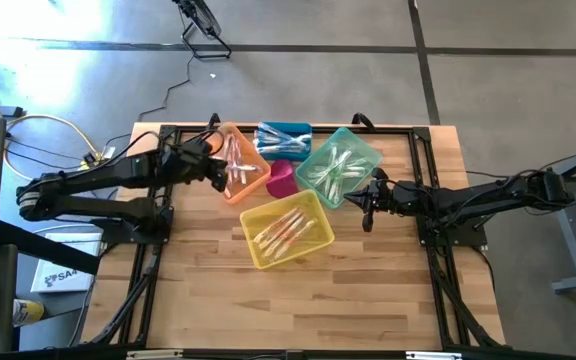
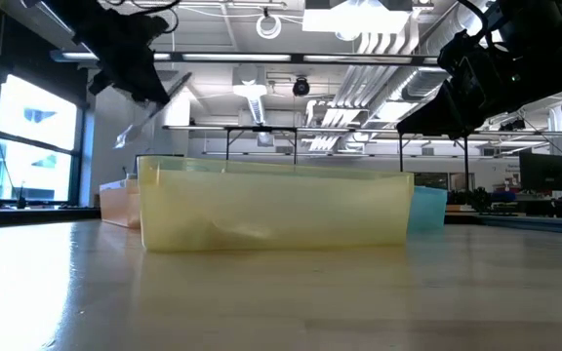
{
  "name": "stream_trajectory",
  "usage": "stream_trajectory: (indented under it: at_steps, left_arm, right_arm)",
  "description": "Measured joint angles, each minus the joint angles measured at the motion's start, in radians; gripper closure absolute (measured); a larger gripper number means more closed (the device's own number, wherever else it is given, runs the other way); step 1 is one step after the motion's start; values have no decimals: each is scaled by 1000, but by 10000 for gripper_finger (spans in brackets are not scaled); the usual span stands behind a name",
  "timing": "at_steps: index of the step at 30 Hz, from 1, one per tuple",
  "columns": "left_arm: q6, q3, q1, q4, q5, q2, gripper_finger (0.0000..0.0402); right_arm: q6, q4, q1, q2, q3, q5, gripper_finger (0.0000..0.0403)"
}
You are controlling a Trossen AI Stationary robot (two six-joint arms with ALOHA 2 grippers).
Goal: Pick & Place Toothbrushes
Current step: Put the purple toothbrush into the orange bin
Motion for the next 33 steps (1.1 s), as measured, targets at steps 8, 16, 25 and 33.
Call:
stream_trajectory:
  at_steps: [8, 16, 25, 33]
  left_arm:
    - [64, 0, 168, 45, 88, 82, 394]
    - [66, 0, 287, 108, 138, 144, 394]
    - [115, 0, 327, 162, 176, 254, 394]
    - [103, 0, 326, 176, 173, 365, 394]
  right_arm:
    - [0, -1, 0, 0, 0, -2, 399]
    - [0, -1, 0, 0, 0, -2, 399]
    - [0, -1, 0, 0, 0, -2, 399]
    - [0, -2, 0, 0, 0, -2, 399]
